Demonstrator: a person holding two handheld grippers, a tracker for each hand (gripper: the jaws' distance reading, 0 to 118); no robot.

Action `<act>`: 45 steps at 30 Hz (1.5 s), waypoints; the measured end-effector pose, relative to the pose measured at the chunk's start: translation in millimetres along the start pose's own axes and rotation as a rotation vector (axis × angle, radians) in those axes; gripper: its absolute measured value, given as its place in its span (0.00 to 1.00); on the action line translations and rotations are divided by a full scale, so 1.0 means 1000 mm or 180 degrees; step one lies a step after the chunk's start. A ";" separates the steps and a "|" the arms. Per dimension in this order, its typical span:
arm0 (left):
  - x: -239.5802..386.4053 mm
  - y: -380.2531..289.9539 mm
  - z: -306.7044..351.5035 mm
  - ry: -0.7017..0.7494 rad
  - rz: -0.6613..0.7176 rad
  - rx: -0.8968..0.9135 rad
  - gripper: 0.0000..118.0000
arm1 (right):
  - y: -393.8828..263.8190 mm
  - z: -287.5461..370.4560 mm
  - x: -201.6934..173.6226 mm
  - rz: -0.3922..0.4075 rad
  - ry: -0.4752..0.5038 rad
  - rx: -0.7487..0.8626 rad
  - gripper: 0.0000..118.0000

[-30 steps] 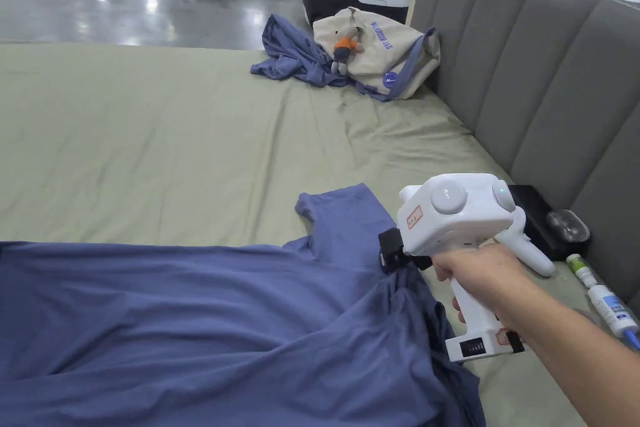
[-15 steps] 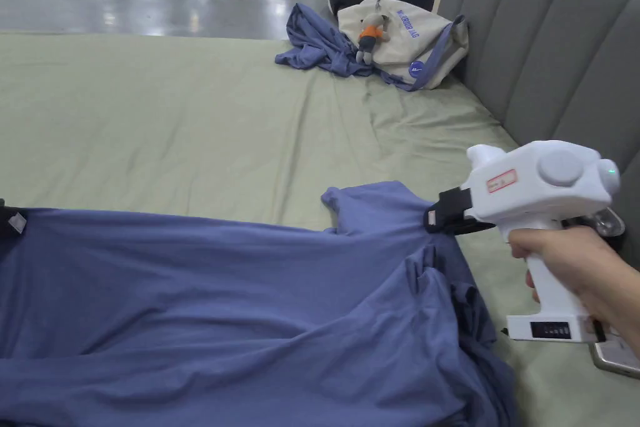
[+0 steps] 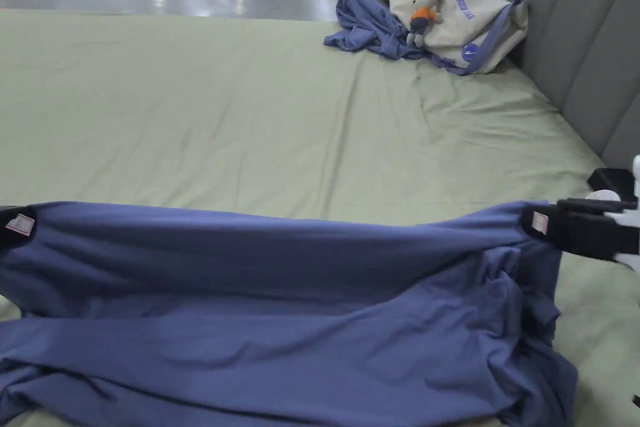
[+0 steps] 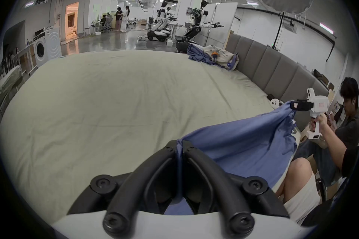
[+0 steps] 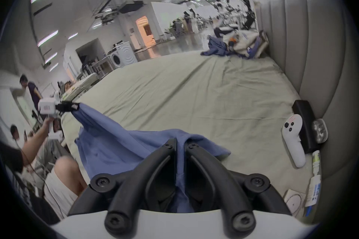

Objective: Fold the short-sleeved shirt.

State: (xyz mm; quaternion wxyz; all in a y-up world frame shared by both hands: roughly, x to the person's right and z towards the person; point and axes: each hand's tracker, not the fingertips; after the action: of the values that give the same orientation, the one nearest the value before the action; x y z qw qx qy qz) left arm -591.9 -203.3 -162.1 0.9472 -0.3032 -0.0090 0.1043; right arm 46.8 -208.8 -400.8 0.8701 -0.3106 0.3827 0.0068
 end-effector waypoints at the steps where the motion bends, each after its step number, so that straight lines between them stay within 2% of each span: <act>1: 0.000 -0.009 0.007 -0.0021 0.0021 0.0019 0.05 | -0.007 0.006 -0.003 -0.0028 0.0022 -0.0026 0.06; 5: 0.004 -0.042 0.024 -0.0069 0.0122 -0.0024 0.05 | -0.040 0.036 -0.019 0.0082 0.0058 0.0047 0.06; 7: 0.006 -0.060 0.030 -0.0050 0.0120 -0.0053 0.05 | -0.060 0.047 -0.029 0.0245 0.0037 0.0001 0.06; 10: 0.010 -0.086 0.038 -0.0055 0.0113 -0.0063 0.05 | -0.088 0.056 -0.038 0.0295 0.0040 -0.0094 0.06; 15: 0.012 -0.112 0.049 -0.0072 0.0232 -0.0039 0.05 | -0.114 0.055 -0.049 0.0175 0.0064 -0.0279 0.06; 23: 0.016 -0.125 0.033 0.0078 0.0111 -0.0267 0.05 | -0.128 0.035 -0.059 0.0248 0.0005 -0.0651 0.06; 31: 0.029 -0.123 0.026 0.0347 -0.0095 -0.0320 0.05 | -0.127 0.025 -0.067 0.0331 -0.0069 -0.0770 0.07; 32: 0.032 -0.123 0.028 0.0406 -0.0131 -0.0277 0.08 | -0.124 0.025 -0.069 0.0337 -0.0077 -0.0777 0.07; 33: 0.034 -0.120 0.031 0.0475 -0.0164 -0.0222 0.23 | -0.122 0.030 -0.066 0.0330 -0.0089 -0.0780 0.07; 35: 0.039 -0.111 0.041 0.0814 -0.0220 -0.0088 0.68 | -0.104 0.047 -0.076 0.0423 -0.0206 -0.0564 0.07; 36: 0.038 -0.108 0.050 0.0913 -0.0262 -0.0036 0.72 | -0.093 0.059 -0.083 0.0579 -0.0342 -0.0323 0.08; 37: 0.042 -0.102 0.065 0.0882 -0.0308 0.0234 0.72 | -0.082 0.072 -0.093 0.0793 -0.0478 -0.0061 0.11; 38: 0.048 -0.095 0.081 0.0988 -0.0328 0.0503 0.72 | -0.071 0.083 -0.111 0.1122 -0.0738 0.0228 0.13; 39: 0.056 -0.088 0.099 0.0964 -0.0271 0.0836 0.72 | -0.064 0.093 -0.134 0.1481 -0.1125 0.0663 0.17; 40: 0.064 -0.083 0.118 0.0901 -0.0202 0.1147 0.72 | -0.060 0.102 -0.153 0.1639 -0.1428 0.1067 0.21; 41: 0.074 -0.081 0.136 0.0862 -0.0187 0.1504 0.72 | -0.059 0.110 -0.169 0.1630 -0.1532 0.1434 0.37; 42: 0.083 -0.085 0.148 0.0821 -0.0217 0.1793 0.72 | -0.062 0.115 -0.179 0.1582 -0.1480 0.1728 0.52; 43: 0.091 -0.090 0.156 0.0809 -0.0262 0.2062 0.74 | -0.066 0.117 -0.188 0.1529 -0.1429 0.1969 0.62; 45: 0.104 -0.104 0.158 0.1056 -0.0292 0.2377 0.77 | -0.087 0.114 -0.190 0.1234 -0.1520 0.2111 0.89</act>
State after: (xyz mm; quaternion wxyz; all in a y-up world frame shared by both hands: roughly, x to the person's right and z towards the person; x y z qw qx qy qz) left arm -482.5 -174.2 21.4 0.9844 0.0494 0.1689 0.0078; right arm 9.4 -173.2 -168.2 0.9691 0.0727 0.2039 0.1181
